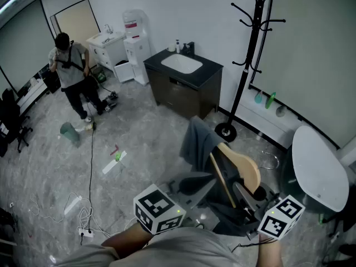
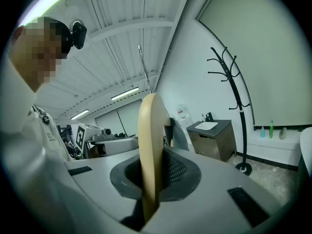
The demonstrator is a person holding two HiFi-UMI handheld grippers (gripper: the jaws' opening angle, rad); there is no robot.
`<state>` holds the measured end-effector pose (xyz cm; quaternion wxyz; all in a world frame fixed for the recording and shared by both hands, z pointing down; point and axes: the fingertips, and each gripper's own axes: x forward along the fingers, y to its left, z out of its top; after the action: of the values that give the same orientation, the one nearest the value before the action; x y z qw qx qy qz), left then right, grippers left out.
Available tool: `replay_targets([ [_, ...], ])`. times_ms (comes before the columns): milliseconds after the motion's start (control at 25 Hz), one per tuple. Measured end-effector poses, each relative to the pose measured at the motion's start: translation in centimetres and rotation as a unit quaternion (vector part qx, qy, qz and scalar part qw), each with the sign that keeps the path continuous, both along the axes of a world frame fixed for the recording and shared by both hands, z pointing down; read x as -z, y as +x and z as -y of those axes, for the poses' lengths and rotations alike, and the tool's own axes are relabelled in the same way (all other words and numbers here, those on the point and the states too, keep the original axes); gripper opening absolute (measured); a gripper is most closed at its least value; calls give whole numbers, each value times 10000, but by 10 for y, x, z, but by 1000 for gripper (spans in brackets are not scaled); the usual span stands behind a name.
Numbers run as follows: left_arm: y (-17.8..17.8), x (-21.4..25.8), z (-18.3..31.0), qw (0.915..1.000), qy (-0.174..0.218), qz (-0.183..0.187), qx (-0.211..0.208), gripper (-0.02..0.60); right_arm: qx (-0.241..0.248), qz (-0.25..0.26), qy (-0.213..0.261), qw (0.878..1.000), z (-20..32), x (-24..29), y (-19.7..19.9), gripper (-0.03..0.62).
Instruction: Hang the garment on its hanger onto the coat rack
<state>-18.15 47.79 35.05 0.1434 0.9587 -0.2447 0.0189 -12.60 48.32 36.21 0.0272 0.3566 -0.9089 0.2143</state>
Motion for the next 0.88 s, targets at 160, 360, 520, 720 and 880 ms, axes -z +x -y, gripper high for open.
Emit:
replay_targets([
  [160,2,-3,1,10000,-13,-5,-3,5,-35,-19,17,10000,2,-3,4,26],
  [360,8,-6,6,10000,-40,-11,-8,5,-77,-11,-13,10000,10,-5,13,26],
  [520,14,-8,6,10000,-70,-16,-18,5,-106,-12,-27,9999,12,-7,20,26],
  [720,23,-12,2,9999,-120,-22,-55,5,-127,95,-49,9999,11,-6,33,28],
  [880,40,-16,7,9999,-137,27,0,5,-129,227,-46,9996,16,-5,51,27],
])
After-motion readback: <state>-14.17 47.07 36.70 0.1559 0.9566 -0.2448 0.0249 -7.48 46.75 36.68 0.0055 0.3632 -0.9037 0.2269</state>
